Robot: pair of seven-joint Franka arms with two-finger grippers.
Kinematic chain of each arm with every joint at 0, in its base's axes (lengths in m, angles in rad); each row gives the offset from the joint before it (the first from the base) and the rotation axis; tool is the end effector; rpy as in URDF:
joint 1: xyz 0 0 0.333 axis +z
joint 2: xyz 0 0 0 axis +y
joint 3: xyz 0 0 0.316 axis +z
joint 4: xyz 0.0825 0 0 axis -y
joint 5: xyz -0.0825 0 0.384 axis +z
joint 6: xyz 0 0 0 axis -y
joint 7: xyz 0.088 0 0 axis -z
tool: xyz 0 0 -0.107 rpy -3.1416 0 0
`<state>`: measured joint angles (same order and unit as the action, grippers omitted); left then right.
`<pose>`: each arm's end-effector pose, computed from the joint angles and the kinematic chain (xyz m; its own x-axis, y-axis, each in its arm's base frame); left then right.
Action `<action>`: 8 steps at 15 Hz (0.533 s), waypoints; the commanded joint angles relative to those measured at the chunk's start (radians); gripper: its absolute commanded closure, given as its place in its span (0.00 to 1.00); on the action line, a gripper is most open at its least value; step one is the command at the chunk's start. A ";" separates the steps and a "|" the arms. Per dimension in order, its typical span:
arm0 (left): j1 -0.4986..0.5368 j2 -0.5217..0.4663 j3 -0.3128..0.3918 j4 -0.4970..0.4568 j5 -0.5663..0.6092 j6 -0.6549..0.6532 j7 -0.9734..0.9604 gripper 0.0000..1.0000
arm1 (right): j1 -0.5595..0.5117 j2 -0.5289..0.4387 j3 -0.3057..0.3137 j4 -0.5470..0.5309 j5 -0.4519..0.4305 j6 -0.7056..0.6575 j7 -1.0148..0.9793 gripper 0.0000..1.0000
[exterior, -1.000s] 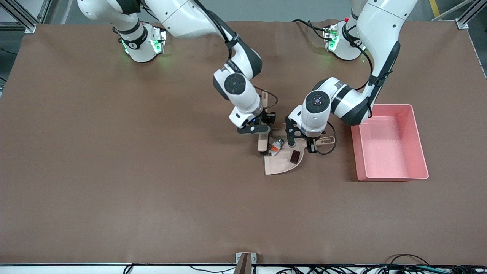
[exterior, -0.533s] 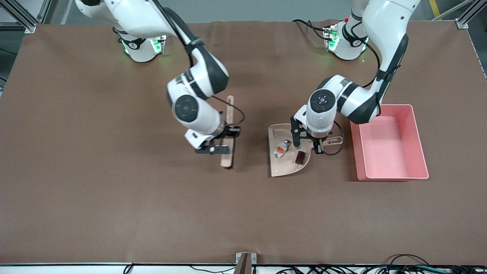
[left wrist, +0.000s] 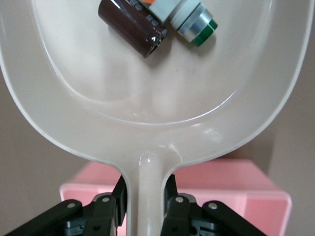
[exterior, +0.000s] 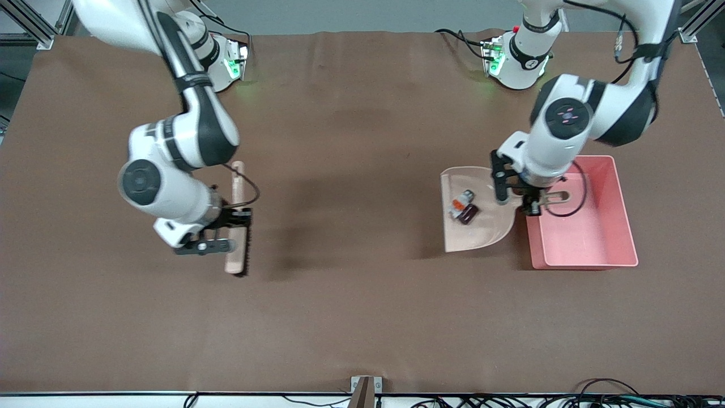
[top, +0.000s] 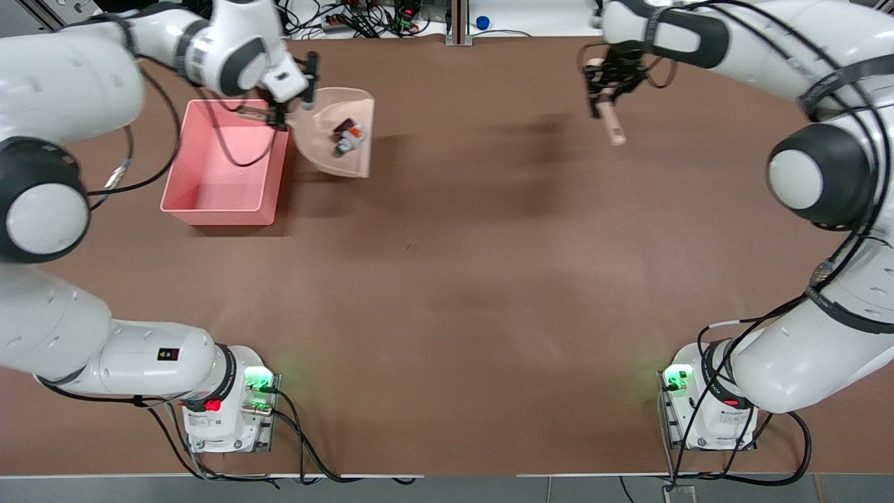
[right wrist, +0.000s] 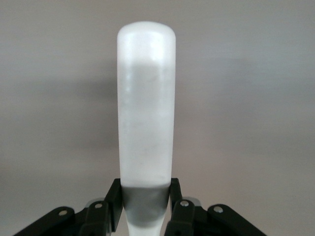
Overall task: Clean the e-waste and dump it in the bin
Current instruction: 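Lift the dustpan over the pink bin while the right gripper withdraws the brush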
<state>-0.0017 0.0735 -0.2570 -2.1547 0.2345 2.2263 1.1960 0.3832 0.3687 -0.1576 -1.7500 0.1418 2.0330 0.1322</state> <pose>0.5320 -0.1322 0.3674 -0.0220 -0.9872 -0.1582 -0.9982 0.0305 -0.0514 0.6204 0.1588 0.3570 0.9954 0.0354 -0.0894 0.0307 -0.9981 -0.0534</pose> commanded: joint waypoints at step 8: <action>0.463 -0.163 0.002 -0.030 -0.045 -0.089 0.600 1.00 | -0.214 -0.205 0.021 -0.476 -0.082 0.339 -0.098 0.98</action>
<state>0.4590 -0.0820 -0.2424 -2.2195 0.1699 2.1703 1.7908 0.2174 0.2310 -0.1563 -2.1371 0.0799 2.3431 0.0425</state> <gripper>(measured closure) 0.665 0.581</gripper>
